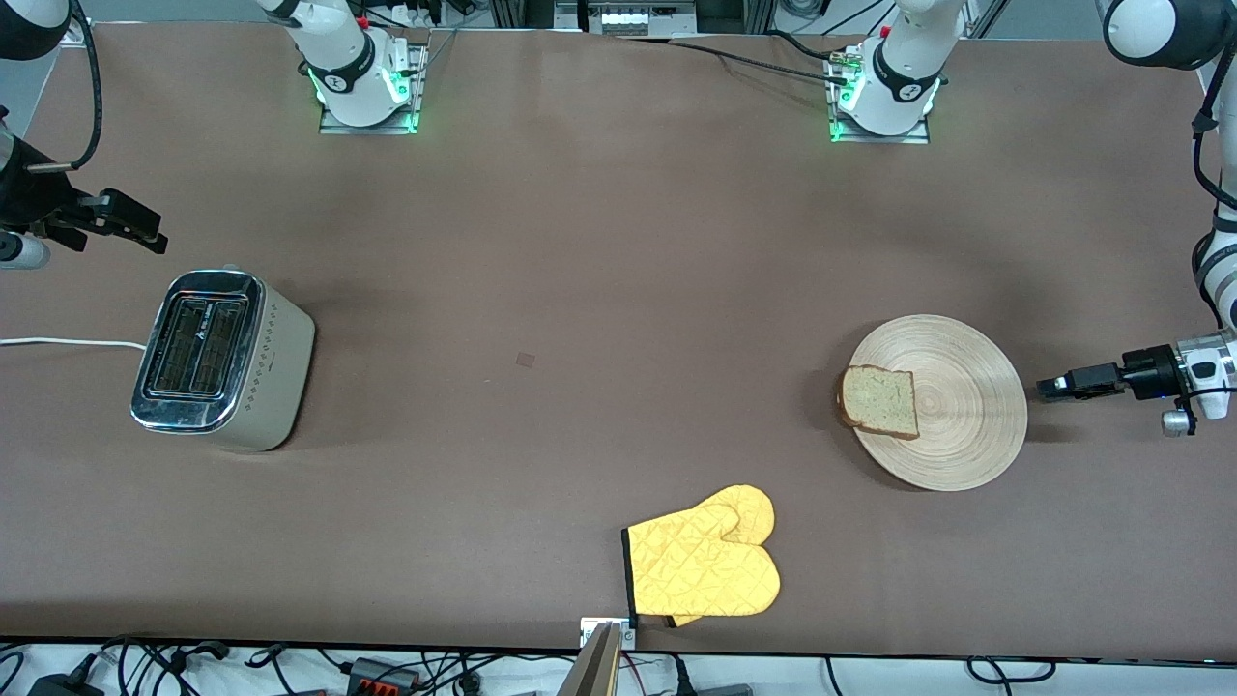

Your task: Move plate and put bread in toaster

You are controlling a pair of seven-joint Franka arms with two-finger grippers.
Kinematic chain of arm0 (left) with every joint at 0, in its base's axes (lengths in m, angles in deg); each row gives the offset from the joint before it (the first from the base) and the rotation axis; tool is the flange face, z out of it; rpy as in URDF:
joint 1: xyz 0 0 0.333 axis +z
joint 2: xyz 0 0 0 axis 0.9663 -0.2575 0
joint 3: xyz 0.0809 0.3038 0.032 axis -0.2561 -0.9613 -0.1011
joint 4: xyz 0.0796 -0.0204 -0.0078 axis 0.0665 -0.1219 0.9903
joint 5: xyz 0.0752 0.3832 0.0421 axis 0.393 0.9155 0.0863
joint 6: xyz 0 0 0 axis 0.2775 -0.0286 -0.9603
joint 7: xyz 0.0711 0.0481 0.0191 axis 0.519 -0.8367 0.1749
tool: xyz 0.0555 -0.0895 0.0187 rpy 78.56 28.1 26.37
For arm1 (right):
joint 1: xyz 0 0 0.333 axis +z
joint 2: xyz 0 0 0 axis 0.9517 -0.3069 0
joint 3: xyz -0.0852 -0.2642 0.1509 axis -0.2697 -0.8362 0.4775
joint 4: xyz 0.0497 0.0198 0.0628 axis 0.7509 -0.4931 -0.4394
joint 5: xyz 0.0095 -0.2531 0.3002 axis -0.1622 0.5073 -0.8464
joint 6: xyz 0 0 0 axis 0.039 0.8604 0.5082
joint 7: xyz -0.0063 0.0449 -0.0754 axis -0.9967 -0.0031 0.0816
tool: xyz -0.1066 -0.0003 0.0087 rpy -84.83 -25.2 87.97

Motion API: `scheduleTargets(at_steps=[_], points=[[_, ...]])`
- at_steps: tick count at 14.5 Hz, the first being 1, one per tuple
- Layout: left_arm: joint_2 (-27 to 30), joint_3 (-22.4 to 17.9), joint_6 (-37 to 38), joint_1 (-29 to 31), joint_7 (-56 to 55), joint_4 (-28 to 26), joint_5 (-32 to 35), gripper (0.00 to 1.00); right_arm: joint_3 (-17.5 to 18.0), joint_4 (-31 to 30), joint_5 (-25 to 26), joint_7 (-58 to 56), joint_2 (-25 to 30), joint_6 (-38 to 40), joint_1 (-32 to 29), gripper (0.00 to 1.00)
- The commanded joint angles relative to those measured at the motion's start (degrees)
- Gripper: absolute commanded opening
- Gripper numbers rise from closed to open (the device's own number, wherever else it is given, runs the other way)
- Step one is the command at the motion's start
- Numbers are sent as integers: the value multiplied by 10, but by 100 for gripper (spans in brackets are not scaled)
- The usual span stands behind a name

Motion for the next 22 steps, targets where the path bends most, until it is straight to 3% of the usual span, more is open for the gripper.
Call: scheduleTargets(at_steps=[1, 2, 3, 4, 6, 7, 13, 18, 19, 22], points=[[-30, 2, -2, 2, 11, 11, -47, 100, 1, 7, -1, -1, -7, 5, 0, 100], [-36, 2, -2, 0, 11, 11, -53, 100, 4, 7, 0, -2, -17, 3, 3, 100], [-38, 2, -2, -3, 11, 11, -52, 86, 8, 7, 0, -2, -20, 2, 8, 100], [-38, 2, -1, -5, 11, 11, -46, 60, 12, 8, 0, -2, -25, 5, 18, 100], [-38, 7, 1, -5, 11, 8, -45, 24, 13, 9, -1, 2, -43, 0, 34, 100], [-37, 8, 2, -5, 11, 8, -44, 11, 14, 14, -2, -3, -49, 5, 42, 100], [-34, 9, 19, -4, 10, 10, -42, 2, 15, 17, 0, 7, -58, 8, 104, 100], [-32, 12, 176, -33, 12, 50, -48, 1, 16, 19, -4, 5, -64, -19, 117, 100], [-30, 17, 184, -46, 15, 51, -50, 1, 15, 19, -4, 6, -64, -19, 123, 100], [-32, 84, 179, -77, 14, 49, -50, 1, 16, 18, -13, 5, -64, -17, 128, 100]])
